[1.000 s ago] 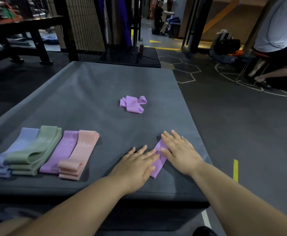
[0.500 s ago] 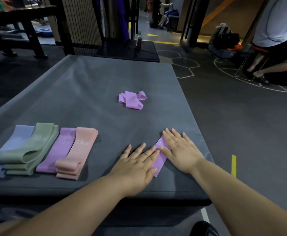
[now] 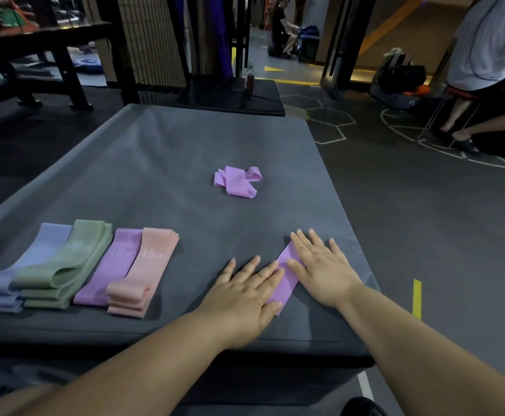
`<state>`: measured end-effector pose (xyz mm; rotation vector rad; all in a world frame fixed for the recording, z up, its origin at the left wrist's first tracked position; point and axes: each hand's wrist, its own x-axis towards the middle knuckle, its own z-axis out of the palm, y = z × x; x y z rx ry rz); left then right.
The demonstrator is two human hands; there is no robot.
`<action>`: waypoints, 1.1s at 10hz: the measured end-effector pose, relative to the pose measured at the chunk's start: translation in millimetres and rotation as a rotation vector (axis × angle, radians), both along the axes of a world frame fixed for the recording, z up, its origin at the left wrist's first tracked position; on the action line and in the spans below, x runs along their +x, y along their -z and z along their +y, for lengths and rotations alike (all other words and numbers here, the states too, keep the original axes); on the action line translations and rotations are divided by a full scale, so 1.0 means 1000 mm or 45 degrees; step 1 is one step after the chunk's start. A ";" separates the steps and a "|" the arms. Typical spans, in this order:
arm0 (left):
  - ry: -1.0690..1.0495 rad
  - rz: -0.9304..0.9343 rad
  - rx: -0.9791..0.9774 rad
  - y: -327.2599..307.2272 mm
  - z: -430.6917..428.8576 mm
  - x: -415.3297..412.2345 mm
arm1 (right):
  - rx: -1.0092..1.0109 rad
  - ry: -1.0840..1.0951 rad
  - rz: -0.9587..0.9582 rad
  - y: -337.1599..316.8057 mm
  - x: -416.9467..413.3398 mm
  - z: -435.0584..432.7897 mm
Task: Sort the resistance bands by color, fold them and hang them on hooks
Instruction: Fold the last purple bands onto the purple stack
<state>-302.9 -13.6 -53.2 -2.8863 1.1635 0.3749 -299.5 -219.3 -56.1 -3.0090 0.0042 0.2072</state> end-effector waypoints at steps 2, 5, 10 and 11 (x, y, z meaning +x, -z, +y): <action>0.006 0.014 0.035 -0.001 -0.001 0.001 | -0.015 0.008 0.027 -0.001 0.000 0.000; -0.001 0.025 0.004 -0.002 0.000 -0.002 | 0.034 0.029 0.026 -0.003 -0.003 0.001; -0.552 0.074 -0.604 -0.025 -0.001 0.006 | 0.364 0.399 -0.310 -0.015 0.019 -0.014; -0.547 0.100 -0.510 -0.028 -0.003 0.007 | 0.351 0.432 -0.289 -0.015 0.021 -0.014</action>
